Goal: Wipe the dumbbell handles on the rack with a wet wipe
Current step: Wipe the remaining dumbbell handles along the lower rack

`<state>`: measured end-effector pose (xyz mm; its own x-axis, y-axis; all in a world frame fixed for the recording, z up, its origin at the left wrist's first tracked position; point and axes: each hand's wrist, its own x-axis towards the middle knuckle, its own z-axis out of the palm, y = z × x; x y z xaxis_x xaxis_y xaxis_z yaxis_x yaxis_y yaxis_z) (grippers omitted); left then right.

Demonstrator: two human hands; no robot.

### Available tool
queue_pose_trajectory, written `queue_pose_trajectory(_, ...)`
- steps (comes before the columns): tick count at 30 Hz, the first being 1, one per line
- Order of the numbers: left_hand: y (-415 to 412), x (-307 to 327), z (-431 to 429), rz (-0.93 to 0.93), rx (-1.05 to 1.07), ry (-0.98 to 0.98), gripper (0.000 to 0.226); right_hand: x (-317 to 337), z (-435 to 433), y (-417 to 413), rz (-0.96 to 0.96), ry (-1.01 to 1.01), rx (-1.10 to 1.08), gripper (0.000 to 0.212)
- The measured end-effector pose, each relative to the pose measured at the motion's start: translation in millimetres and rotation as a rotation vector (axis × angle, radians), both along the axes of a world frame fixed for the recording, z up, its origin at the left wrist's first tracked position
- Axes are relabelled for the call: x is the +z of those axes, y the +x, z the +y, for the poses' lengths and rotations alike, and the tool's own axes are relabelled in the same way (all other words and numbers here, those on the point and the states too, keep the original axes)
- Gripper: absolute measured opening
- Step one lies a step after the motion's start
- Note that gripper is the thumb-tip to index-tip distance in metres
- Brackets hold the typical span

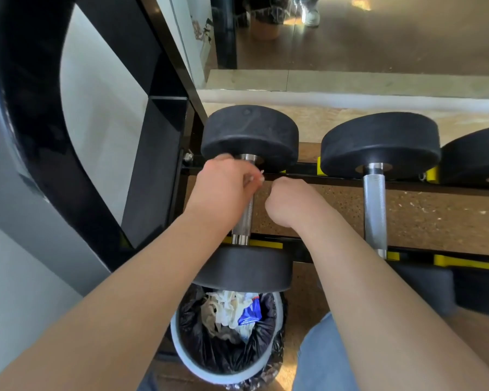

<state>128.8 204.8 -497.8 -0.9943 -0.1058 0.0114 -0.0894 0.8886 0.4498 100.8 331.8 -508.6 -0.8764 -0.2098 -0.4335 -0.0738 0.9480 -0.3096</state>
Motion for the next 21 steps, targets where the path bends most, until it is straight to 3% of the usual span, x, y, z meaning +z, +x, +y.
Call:
queue_pose_trajectory(3, 13.3, 14.0, -7.0, -0.31, -0.103, -0.059, 0.011, -1.0, -1.4, 0.7, -0.007, -0.008, -0.001, 0.027)
queue_pose_trajectory(5, 23.3, 16.3, -9.6, -0.397, -0.173, -0.075, 0.007, -0.8, -4.3, 1.6, -0.012, -0.007, 0.008, 0.028)
queue_pose_trajectory(7, 25.8, 8.9, -13.0, -0.344, -0.138, 0.009, 0.005, -1.4, -5.0, 2.1, -0.016, -0.005, 0.022, 0.028)
queue_pose_trajectory(12, 8.5, -8.6, -17.9, 0.036, 0.096, 0.167, 0.006, -3.0, -4.8, 0.6, -0.013, -0.027, 0.005, 0.022)
queue_pose_trajectory(14, 9.1, -4.0, -20.7, -0.064, 0.112, 0.202, 0.01, -3.8, -4.3, 0.8, -0.018, -0.031, 0.027, 0.022)
queue_pose_trajectory(18, 28.3, 3.4, -30.8, -0.305, 0.061, 0.089, 0.015, -4.8, -4.6, -0.2, -0.005, -0.073, 0.053, 0.008)
queue_pose_trajectory(21, 30.6, -3.4, -40.0, -0.264, 0.172, 0.117, 0.016, -2.3, -6.5, -3.3, 0.049, -0.182, -0.007, 0.011)
